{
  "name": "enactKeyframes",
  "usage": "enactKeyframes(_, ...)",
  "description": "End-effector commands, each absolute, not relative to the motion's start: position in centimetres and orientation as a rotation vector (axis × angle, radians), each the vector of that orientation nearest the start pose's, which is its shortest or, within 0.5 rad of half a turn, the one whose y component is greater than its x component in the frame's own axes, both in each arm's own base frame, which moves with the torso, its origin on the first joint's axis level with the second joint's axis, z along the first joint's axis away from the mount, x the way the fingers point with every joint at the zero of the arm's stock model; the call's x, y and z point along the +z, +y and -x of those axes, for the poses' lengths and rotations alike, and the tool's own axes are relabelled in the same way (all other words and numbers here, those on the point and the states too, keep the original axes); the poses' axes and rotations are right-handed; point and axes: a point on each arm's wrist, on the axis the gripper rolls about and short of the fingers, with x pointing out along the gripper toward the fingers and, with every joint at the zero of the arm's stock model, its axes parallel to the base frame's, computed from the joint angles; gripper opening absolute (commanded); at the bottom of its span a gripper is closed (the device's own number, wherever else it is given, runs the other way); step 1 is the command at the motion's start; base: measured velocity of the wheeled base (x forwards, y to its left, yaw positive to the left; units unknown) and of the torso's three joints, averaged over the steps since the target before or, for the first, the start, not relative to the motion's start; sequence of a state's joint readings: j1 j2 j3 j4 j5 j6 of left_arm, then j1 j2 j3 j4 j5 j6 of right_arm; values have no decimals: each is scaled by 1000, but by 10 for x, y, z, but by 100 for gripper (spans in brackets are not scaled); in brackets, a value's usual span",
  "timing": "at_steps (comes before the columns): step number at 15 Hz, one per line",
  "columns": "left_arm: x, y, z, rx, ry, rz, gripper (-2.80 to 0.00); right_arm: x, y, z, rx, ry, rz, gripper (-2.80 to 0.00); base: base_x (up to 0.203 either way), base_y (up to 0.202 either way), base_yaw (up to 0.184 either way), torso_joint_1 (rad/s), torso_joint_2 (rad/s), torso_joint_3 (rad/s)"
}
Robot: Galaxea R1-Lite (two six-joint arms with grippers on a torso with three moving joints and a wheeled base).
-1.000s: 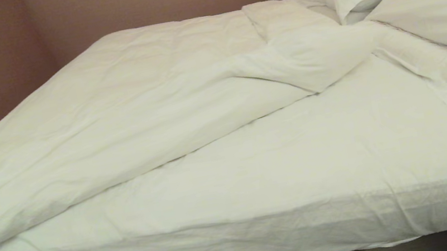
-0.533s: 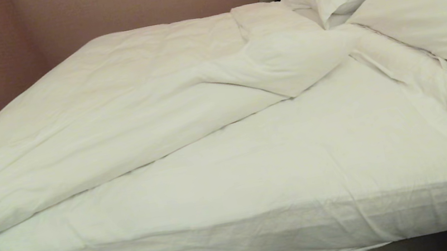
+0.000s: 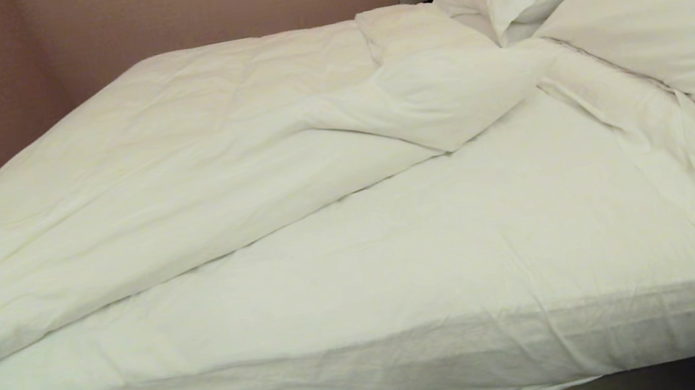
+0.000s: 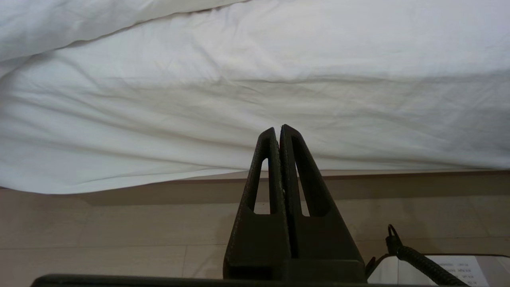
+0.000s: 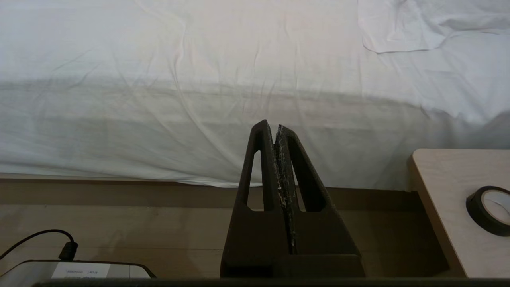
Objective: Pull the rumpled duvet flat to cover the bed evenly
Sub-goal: Flatten the corners of the folded blanket
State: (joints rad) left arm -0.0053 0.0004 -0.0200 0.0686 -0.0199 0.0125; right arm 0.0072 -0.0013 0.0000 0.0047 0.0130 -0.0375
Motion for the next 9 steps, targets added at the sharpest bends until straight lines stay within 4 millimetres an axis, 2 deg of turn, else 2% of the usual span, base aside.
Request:
enactKeyframes(1,74,0,24,-26,49,-13,-280,75,0,23,22,4,38,-280,0,0,0,0,0,0)
enactKeyframes(9,74,0,24,-24,50,-32,-280,75,0,23,22,4,38,-280,0,0,0,0,0,0)
